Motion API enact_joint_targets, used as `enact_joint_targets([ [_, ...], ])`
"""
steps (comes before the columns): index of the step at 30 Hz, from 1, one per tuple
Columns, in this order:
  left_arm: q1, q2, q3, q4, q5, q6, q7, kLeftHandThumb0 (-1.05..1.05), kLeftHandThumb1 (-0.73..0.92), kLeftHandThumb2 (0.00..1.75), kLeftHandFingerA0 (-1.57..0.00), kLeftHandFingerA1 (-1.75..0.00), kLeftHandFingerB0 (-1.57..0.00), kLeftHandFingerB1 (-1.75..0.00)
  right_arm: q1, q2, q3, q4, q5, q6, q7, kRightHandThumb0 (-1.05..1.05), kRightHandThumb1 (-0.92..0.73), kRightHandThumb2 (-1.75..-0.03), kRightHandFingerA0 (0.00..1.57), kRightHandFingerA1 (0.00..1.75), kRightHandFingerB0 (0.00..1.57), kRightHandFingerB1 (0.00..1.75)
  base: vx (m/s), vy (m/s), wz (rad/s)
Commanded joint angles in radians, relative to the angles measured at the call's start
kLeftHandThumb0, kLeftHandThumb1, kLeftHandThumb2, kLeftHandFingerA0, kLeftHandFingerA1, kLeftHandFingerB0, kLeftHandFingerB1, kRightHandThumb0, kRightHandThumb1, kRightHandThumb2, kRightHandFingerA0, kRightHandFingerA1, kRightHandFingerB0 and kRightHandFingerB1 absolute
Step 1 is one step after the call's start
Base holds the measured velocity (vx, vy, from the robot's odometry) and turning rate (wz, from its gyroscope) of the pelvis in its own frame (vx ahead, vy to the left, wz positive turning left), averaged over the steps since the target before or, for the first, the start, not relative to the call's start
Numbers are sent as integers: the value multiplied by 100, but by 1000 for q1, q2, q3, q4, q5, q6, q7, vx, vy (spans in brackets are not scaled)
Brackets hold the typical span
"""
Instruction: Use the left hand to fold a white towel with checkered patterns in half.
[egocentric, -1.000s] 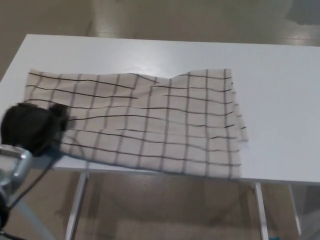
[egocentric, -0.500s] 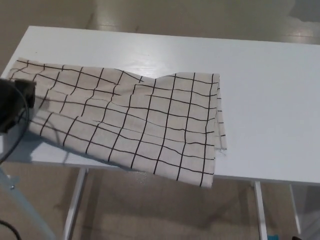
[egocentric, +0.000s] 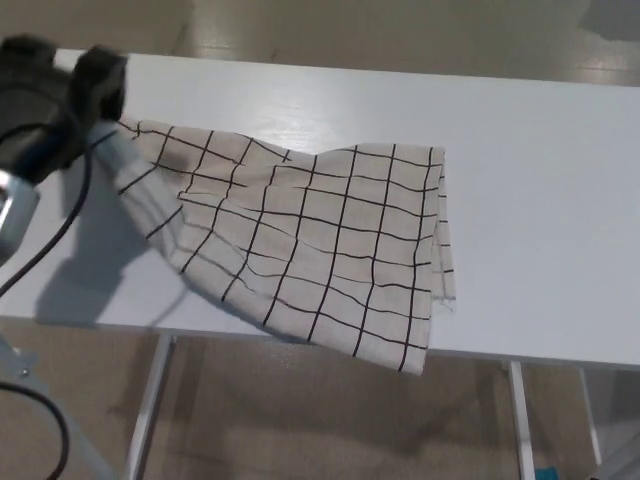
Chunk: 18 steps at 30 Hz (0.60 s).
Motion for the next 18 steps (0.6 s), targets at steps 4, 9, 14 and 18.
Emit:
enact_joint_targets([
  [4,37,-52,23,-445,71,3,-16,-24,64,55,-80,-175,-56,-175,9,-7,3,-4,-19,-3,-12,-50,-65,-95,29,54,37,57,0,0,0],
  [9,100,-119,-32,-598,91,-40,-62,-25,58,57,-84,-175,-99,-95,57,-3,9,-1,-23,-14,-10,-47,-64,-96,28,54,41,60,0,0,0],
  [14,100,-231,-120,-587,171,-30,-36,-27,52,56,-88,-174,-91,-53,50,9,3,-39,9,22,5,-45,-65,-99,26,53,44,62,0,0,0],
  [18,118,-274,-172,-595,223,-12,-65,-28,50,56,-90,-173,-90,-54,44,9,2,-43,7,20,2,-44,-64,-99,26,54,45,63,0,0,0],
])
